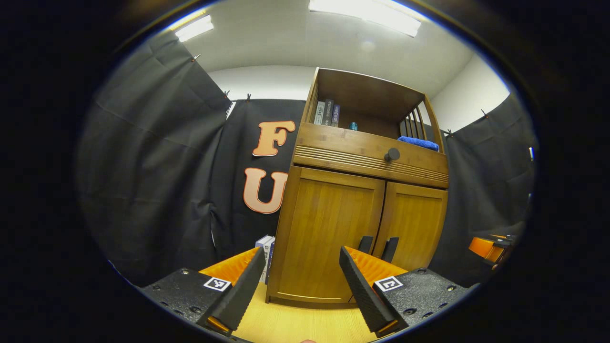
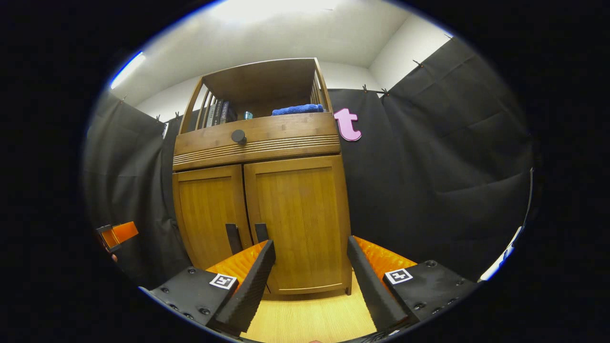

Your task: Open the right door of the double-door shoe cabinet with the right hand, and open the left door with the left hand.

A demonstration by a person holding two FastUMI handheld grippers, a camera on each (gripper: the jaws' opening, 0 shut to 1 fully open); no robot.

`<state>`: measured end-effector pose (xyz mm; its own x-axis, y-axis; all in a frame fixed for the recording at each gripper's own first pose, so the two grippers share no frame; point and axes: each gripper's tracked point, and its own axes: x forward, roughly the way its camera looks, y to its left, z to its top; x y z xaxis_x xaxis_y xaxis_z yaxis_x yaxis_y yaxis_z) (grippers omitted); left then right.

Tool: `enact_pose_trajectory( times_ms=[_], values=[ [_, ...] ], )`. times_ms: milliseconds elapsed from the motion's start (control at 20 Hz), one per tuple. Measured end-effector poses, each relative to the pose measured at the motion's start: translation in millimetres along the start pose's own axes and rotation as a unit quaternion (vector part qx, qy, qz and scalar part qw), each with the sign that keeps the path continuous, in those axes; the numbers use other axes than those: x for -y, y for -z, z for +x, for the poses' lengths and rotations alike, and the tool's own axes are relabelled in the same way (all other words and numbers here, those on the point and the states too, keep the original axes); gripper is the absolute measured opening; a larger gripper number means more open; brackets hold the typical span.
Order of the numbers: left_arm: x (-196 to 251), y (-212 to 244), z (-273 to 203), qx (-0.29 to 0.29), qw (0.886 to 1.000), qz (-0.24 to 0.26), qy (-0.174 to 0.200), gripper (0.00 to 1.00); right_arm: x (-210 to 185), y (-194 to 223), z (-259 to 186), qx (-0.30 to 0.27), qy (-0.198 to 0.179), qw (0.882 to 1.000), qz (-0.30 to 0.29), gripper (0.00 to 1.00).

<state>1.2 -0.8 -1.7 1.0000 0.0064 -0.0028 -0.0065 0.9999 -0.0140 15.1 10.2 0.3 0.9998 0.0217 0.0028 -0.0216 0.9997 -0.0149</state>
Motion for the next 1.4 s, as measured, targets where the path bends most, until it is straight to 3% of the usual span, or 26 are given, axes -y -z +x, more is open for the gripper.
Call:
enact_pose_trajectory(
  times_ms=[200, 450, 500, 800, 850, 950, 1000, 1050, 1350, 1400],
  values=[
    [-2.5, 0.4, 2.7, 0.002, 1.0, -0.007, -0.007, 0.95, -22.3, -12.8, 29.1, 0.02, -0.033, 0.999, -0.005, 0.97],
    [-20.5, -7.0, 7.0, 0.012, 0.999, -0.005, -0.029, 0.94, -47.1, -6.2, 95.4, 0.021, -0.054, 0.998, -0.018, 0.98],
    [-25.2, -8.6, 6.1, 0.014, 0.999, -0.004, -0.034, 0.94, -51.0, -2.3, 112.4, 0.016, -0.056, 0.998, -0.021, 0.89],
    [-46.4, -9.1, 3.7, 0.015, 0.998, 0.003, -0.059, 0.98, -93.6, 36.4, 182.7, -0.014, -0.099, 0.995, -0.025, 0.89],
    [-48.7, -8.9, 2.0, 0.017, 0.998, 0.004, -0.061, 0.95, -100.1, 46.5, 189.5, -0.024, -0.105, 0.994, -0.025, 0.89],
    [-53.0, -9.1, 2.1, 0.018, 0.998, 0.004, -0.065, 0.95, -105.7, 62.5, 202.1, -0.039, -0.105, 0.993, -0.021, 0.89],
    [-53.1, -8.1, 2.2, 0.018, 0.998, 0.003, -0.066, 0.94, -105.1, 68.8, 206.8, -0.044, -0.101, 0.994, -0.018, 1.0],
    [-54.6, -6.8, 2.8, 0.017, 0.998, 0.002, -0.066, 0.94, -104.5, 75.3, 211.9, -0.049, -0.095, 0.994, -0.016, 0.96],
    [-62.4, -2.6, 4.0, 0.014, 0.997, 0.008, -0.075, 0.95, -104.0, 98.7, 230.4, -0.066, -0.066, 0.995, -0.033, 0.97],
    [-63.9, -2.9, 4.0, 0.014, 0.997, 0.008, -0.076, 0.95, -103.6, 100.5, 233.1, -0.069, -0.067, 0.995, -0.029, 0.91]
  ],
)
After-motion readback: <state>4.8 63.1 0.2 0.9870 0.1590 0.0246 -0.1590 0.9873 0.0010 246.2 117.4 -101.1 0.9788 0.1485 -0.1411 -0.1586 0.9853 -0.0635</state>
